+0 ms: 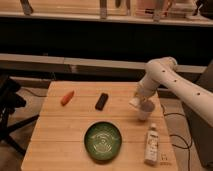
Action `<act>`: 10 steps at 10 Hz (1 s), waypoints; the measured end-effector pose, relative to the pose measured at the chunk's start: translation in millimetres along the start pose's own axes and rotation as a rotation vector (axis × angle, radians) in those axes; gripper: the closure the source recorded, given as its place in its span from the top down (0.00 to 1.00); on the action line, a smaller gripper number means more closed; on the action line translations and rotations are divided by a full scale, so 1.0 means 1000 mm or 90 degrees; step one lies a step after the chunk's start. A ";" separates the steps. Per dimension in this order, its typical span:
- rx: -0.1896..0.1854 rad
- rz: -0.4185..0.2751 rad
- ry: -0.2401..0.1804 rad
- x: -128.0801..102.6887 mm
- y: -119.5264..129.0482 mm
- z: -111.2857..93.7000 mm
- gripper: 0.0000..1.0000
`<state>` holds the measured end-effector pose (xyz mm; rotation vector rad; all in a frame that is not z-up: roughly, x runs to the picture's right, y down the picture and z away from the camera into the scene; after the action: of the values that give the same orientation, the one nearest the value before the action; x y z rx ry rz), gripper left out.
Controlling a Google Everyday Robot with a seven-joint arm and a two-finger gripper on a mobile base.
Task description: Place the white sponge in the ceramic cup
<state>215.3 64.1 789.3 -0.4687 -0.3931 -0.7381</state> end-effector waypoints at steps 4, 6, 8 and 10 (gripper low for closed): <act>-0.001 0.012 -0.002 0.003 0.012 -0.001 0.02; 0.001 0.014 -0.001 0.008 0.012 -0.001 0.02; 0.001 0.012 -0.001 0.008 0.013 -0.004 0.07; 0.000 0.010 0.000 0.009 0.014 -0.006 0.26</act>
<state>232.6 64.4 785.1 -0.4708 -0.3886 -0.7224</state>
